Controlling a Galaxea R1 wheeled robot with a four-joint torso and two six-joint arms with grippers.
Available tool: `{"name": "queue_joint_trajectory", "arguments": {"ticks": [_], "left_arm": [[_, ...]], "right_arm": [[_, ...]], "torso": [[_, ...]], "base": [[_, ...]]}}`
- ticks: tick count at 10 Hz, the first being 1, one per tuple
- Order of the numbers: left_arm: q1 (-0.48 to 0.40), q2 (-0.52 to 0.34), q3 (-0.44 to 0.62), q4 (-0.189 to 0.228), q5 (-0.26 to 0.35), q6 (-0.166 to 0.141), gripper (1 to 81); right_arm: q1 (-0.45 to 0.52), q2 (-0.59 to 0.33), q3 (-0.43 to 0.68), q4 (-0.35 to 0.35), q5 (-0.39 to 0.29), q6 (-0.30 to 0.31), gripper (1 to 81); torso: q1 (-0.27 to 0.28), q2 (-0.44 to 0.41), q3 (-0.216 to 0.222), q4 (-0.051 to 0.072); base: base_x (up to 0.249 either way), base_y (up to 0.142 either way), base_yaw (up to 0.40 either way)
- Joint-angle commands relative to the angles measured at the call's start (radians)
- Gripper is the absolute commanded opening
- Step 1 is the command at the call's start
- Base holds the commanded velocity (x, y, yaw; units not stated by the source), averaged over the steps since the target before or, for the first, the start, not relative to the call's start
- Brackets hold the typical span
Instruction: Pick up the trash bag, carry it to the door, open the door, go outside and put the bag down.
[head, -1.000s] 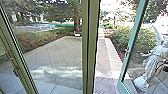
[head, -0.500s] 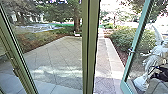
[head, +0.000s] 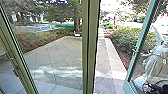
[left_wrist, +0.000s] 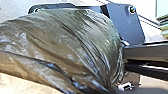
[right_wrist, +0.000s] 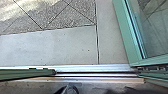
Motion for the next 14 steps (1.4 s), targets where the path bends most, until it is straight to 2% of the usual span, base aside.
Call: {"name": "queue_joint_trajectory", "arguments": {"ticks": [1, 3, 5, 6, 8, 10, 12, 14], "left_arm": [[-0.041, -0.003, 0.004, 0.01, 0.049, 0.008, 1.0], [-0.049, -0.004, 0.004, 0.011, 0.051, 0.009, 1.0], [-0.058, -0.009, 0.004, 0.013, 0.049, 0.011, 1.0], [-0.064, -0.007, 0.004, 0.013, 0.052, 0.011, 1.0], [-0.075, -0.006, 0.004, 0.013, 0.054, 0.011, 1.0], [-0.082, -0.006, 0.004, 0.013, 0.055, 0.012, 1.0], [-0.095, -0.009, 0.004, 0.018, 0.057, 0.013, 1.0], [-0.098, -0.007, 0.004, 0.036, 0.057, 0.014, 1.0]], "right_arm": [[-0.201, -0.093, 0.139, 0.061, 0.27, -0.021, 81.1], [-0.344, -0.052, 0.125, 0.063, 0.383, -0.032, 81.1], [-0.511, -0.01, 0.109, 0.066, 0.609, -0.033, 81.1], [-0.56, 0.01, 0.109, 0.067, 0.656, -0.032, 81.1], [-0.609, 0.059, 0.086, 0.076, 0.655, -0.027, 81.1], [-0.697, 0.203, 0.014, 0.072, 0.656, -0.044, 81.1], [-0.769, 0.338, -0.101, 0.093, 0.659, -0.096, 81.1], [-0.815, 0.45, -0.225, 0.174, 0.661, -0.215, 81.1]], "torso": [[0.0, 0.0, 0.0, 0.0], [0.0, 0.0, 0.0, 0.0], [0.0, 0.0, 0.0, 0.0], [0.0, 0.0, 0.0, 0.0], [0.0, 0.0, 0.001, 0.0], [0.0, 0.0, 0.001, 0.0], [-0.001, -0.001, 0.001, 0.0], [-0.001, -0.001, 0.002, 0.0]], "base": [[0.0, 0.0, 0.0], [0.0, 0.0, 0.0], [0.0, 0.0, 0.0], [0.0, 0.0, 0.0], [0.0, 0.0, 0.0], [0.0, 0.0, 0.0], [0.0, 0.0, 0.0], [0.0, 0.0, 0.0]]}}
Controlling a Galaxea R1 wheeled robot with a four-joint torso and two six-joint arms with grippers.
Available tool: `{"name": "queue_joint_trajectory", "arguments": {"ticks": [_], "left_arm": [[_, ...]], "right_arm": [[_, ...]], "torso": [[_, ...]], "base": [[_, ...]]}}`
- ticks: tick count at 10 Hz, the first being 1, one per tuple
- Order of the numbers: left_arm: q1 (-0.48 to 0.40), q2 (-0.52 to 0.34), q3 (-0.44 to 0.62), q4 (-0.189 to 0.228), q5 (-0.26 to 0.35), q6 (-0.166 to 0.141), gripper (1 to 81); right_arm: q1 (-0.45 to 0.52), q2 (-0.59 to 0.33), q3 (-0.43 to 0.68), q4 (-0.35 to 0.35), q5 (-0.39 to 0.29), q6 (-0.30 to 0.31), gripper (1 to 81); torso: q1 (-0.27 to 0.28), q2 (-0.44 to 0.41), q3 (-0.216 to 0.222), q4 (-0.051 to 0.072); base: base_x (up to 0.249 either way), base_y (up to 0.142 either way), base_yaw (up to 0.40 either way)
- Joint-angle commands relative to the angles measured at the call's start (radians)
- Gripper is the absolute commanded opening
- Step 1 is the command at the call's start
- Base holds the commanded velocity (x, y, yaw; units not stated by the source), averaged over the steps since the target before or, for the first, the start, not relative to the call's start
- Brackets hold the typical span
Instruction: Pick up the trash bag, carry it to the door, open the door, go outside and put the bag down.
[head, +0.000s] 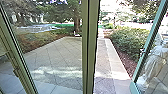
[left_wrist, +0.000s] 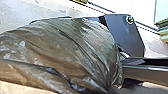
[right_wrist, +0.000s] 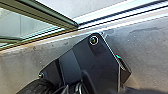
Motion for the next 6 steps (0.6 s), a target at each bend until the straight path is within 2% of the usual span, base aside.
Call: {"name": "queue_joint_trajectory", "arguments": {"ticks": [1, 3, 6], "left_arm": [[-0.043, -0.003, 0.004, 0.027, 0.048, 0.009, 1.0], [-0.043, 0.0, 0.004, 0.033, 0.048, 0.009, 1.0], [-0.046, 0.001, 0.004, 0.036, 0.041, 0.009, 1.0]], "right_arm": [[-0.062, 0.199, -0.252, 0.136, -0.012, -0.207, 81.1], [-0.082, 0.31, -0.415, 0.125, 0.013, -0.229, 81.1], [-0.108, 0.391, -0.511, 0.123, 0.037, -0.229, 81.1]], "torso": [[0.0, 0.0, 0.0, 0.0], [0.0, 0.0, 0.0, 0.0], [0.0, 0.0, 0.0, 0.0]], "base": [[0.0, 0.0, 0.0], [0.0, 0.0, 0.0], [0.0, 0.0, 0.0]]}}
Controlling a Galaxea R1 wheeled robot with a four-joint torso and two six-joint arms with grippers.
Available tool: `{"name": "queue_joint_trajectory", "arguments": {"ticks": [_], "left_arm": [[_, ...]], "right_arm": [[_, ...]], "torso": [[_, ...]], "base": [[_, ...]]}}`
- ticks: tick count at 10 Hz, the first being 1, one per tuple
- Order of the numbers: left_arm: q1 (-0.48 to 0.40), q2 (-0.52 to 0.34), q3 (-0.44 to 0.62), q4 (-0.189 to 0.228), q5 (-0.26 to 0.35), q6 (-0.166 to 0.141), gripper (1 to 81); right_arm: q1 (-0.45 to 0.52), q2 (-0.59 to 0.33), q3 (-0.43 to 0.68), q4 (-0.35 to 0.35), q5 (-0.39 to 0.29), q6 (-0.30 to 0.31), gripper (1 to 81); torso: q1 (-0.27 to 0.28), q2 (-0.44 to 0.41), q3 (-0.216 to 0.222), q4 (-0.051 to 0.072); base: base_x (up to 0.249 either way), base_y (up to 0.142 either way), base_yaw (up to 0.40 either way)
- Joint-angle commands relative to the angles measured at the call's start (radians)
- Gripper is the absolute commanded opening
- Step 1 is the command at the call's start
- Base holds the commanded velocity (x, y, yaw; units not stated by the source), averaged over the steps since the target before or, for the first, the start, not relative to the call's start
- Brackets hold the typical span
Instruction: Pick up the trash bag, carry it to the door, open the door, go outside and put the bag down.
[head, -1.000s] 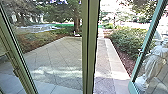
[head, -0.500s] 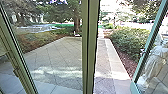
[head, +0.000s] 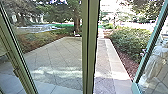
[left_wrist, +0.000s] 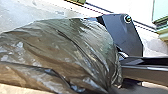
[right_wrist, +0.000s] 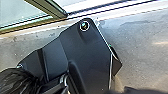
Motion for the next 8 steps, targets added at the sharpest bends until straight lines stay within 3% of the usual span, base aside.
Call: {"name": "queue_joint_trajectory", "arguments": {"ticks": [1, 3, 8], "left_arm": [[-0.049, 0.001, 0.004, 0.014, 0.043, 0.006, 1.0], [-0.057, 0.004, 0.004, 0.019, 0.048, 0.007, 1.0], [-0.061, 0.026, -0.028, 0.019, 0.049, 0.01, 1.0]], "right_arm": [[-0.012, 0.131, -0.136, 0.031, -0.017, -0.049, 81.1], [-0.025, 0.192, -0.208, 0.023, -0.018, -0.054, 81.1], [-0.047, 0.26, -0.26, 0.029, 0.006, -0.051, 81.1]], "torso": [[0.0, 0.0, 0.0, 0.0], [0.0, 0.0, 0.0, 0.0], [0.0, 0.0, 0.001, 0.0]], "base": [[0.0, 0.0, 0.0], [0.0, 0.0, 0.0], [0.0, 0.0, 0.0]]}}
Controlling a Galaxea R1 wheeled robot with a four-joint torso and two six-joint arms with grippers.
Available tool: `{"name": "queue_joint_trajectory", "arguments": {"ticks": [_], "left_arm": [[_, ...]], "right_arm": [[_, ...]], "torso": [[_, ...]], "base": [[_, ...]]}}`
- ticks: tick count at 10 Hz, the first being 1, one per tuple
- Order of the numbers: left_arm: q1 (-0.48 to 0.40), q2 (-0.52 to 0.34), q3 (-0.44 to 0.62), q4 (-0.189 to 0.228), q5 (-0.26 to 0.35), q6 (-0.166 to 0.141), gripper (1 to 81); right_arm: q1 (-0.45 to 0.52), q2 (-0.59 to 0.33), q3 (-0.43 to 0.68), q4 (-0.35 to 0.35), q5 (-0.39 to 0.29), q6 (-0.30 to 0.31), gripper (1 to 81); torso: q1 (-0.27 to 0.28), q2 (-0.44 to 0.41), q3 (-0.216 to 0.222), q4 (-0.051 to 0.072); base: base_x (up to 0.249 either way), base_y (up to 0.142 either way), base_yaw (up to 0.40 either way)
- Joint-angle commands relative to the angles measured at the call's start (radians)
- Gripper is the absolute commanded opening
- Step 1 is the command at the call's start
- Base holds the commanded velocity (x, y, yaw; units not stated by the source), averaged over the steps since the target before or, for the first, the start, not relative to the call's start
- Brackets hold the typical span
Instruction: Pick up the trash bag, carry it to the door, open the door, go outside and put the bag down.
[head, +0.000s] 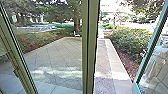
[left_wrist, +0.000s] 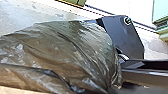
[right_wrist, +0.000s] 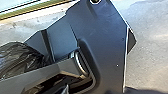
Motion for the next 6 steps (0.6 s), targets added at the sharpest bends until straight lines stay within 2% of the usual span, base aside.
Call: {"name": "queue_joint_trajectory", "arguments": {"ticks": [1, 3, 6], "left_arm": [[-0.05, 0.014, -0.012, 0.015, 0.048, 0.001, 1.0], [-0.05, 0.017, -0.015, 0.013, 0.048, 0.001, 1.0], [-0.047, 0.02, -0.015, 0.013, 0.048, 0.001, 1.0]], "right_arm": [[0.05, 0.021, -0.059, 0.007, -0.025, -0.004, 81.1], [0.05, 0.04, -0.107, 0.007, -0.023, -0.004, 81.1], [0.051, 0.041, -0.102, 0.004, -0.023, -0.007, 81.1]], "torso": [[0.0, 0.0, 0.0, 0.0], [0.0, 0.0, 0.0, 0.0], [0.0, 0.0, 0.0, 0.0]], "base": [[0.0, 0.0, 0.0], [0.0, 0.0, 0.0], [0.0, 0.0, 0.0]]}}
